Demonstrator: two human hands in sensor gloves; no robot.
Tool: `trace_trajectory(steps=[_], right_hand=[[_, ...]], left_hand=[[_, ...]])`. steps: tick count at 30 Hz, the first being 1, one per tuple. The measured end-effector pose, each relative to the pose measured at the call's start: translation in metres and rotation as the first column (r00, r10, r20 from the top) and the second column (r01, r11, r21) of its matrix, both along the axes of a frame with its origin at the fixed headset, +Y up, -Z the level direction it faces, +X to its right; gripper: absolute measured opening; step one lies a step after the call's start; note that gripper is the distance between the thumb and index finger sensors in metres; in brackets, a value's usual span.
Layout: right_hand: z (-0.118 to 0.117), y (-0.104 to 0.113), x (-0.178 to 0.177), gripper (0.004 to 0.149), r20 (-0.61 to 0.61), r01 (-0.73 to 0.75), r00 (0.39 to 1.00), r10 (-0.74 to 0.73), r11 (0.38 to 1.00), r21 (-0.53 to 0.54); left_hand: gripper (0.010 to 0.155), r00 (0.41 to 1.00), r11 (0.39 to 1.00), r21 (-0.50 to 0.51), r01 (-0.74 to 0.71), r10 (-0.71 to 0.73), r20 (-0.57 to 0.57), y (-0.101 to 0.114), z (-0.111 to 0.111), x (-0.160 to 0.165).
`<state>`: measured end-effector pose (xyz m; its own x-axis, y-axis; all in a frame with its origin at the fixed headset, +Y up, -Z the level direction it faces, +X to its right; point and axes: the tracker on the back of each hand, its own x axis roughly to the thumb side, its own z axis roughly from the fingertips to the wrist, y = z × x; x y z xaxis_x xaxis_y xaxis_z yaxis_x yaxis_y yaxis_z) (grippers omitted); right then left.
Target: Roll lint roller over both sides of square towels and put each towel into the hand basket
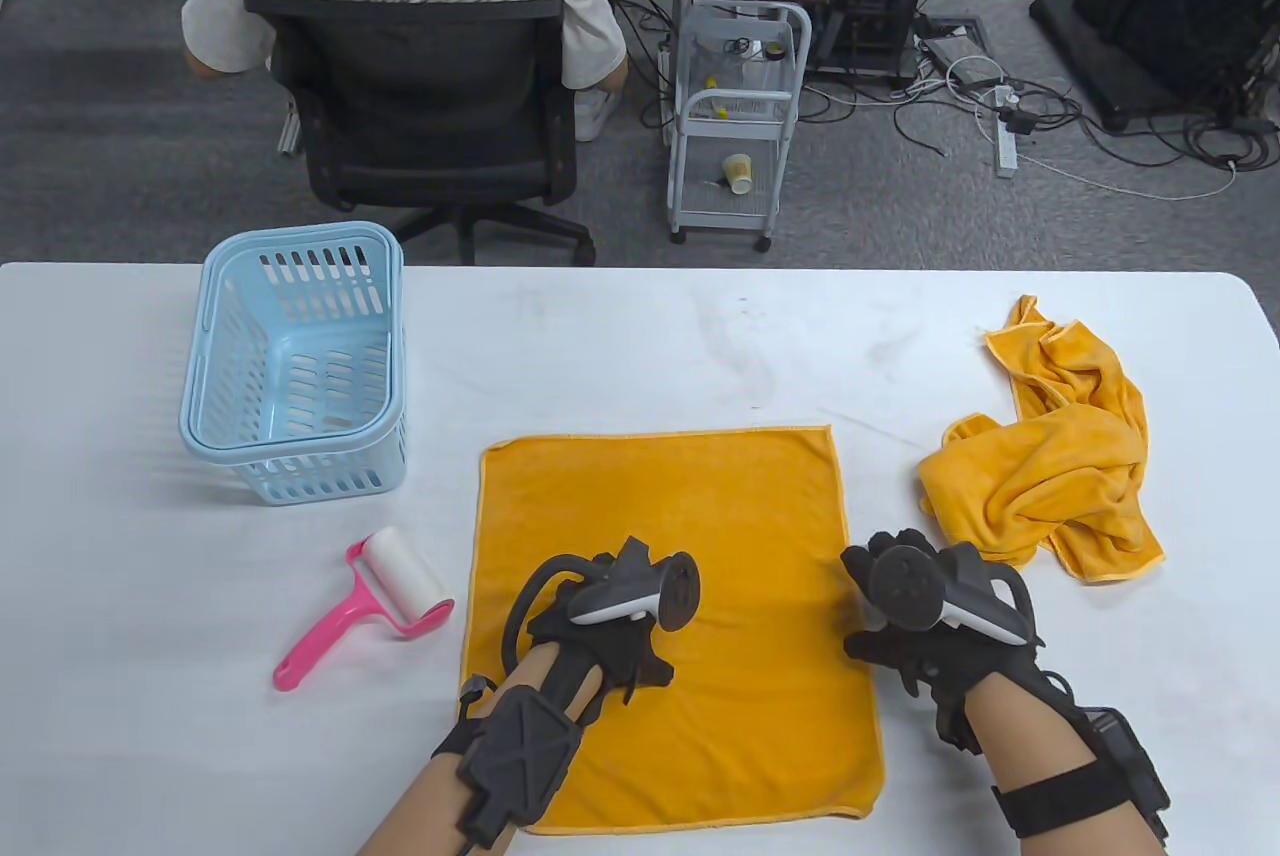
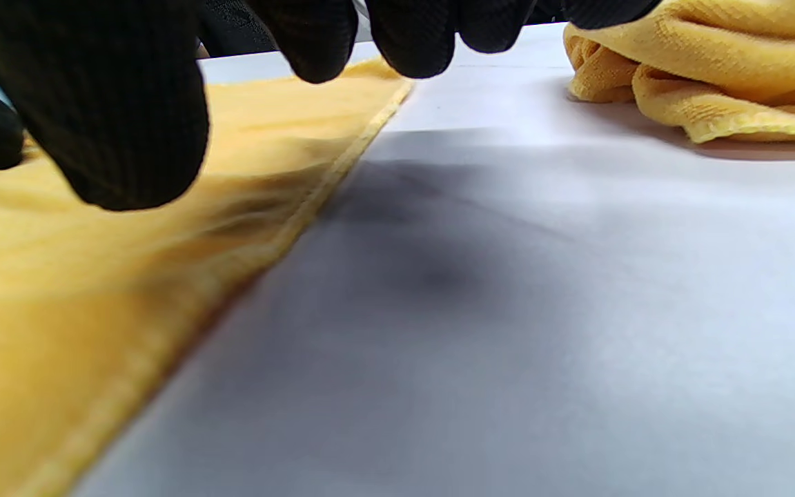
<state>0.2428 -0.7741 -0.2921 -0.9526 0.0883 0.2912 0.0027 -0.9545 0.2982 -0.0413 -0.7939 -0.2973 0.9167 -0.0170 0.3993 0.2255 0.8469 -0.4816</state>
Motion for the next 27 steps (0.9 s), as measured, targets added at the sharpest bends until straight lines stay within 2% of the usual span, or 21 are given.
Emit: trace_trajectory(steps=[3,4,6,8,13,17,19,21,24,27], right_hand=[[0.0,0.0,0.001,0.09,0.005,0.006,1.0,-0.006,1.0,-0.003],[0.0,-0.001,0.001,0.09,0.008,0.008,1.0,-0.008,1.0,-0.004],[0.0,-0.001,0.003,0.09,0.012,0.007,1.0,-0.007,1.0,-0.003],[0.0,0.0,0.004,0.09,0.015,0.012,1.0,-0.012,1.0,0.001],[0.0,0.003,0.009,0.091,0.033,0.049,0.998,-0.05,0.999,0.019],[-0.001,0.0,0.009,0.091,0.032,0.045,0.998,-0.045,0.999,0.003],[-0.002,0.0,0.008,0.091,0.031,0.047,0.998,-0.047,0.999,-0.002],[-0.002,0.0,0.006,0.091,0.028,0.054,0.998,-0.054,0.999,0.0],[-0.002,0.001,0.004,0.091,0.023,0.06,0.998,-0.06,0.998,0.003],[-0.002,0.0,0.0,0.091,0.014,0.056,0.998,-0.056,0.998,0.002]], left_hand=[[0.052,1.0,0.996,0.081,-0.024,0.024,0.0,0.002,-0.001,0.001],[0.046,1.0,0.995,0.099,-0.022,0.022,-0.003,0.002,-0.002,0.0],[0.043,0.999,0.995,0.093,-0.047,0.049,-0.017,0.006,-0.007,-0.003],[0.042,0.987,0.987,0.066,-0.143,0.148,-0.066,0.016,-0.012,-0.013],[0.04,0.92,0.923,0.22,-0.315,0.354,-0.168,0.083,-0.03,-0.055],[0.039,0.818,0.806,0.434,-0.401,0.529,-0.226,0.156,-0.042,-0.104],[0.039,0.76,0.727,0.565,-0.39,0.601,-0.248,0.192,-0.046,-0.134],[0.039,0.713,0.657,0.67,-0.346,0.648,-0.267,0.219,-0.049,-0.16],[0.04,0.633,0.544,0.798,-0.258,0.719,-0.285,0.254,-0.049,-0.202],[0.04,0.588,0.457,0.878,-0.145,0.753,-0.295,0.273,-0.048,-0.233]])
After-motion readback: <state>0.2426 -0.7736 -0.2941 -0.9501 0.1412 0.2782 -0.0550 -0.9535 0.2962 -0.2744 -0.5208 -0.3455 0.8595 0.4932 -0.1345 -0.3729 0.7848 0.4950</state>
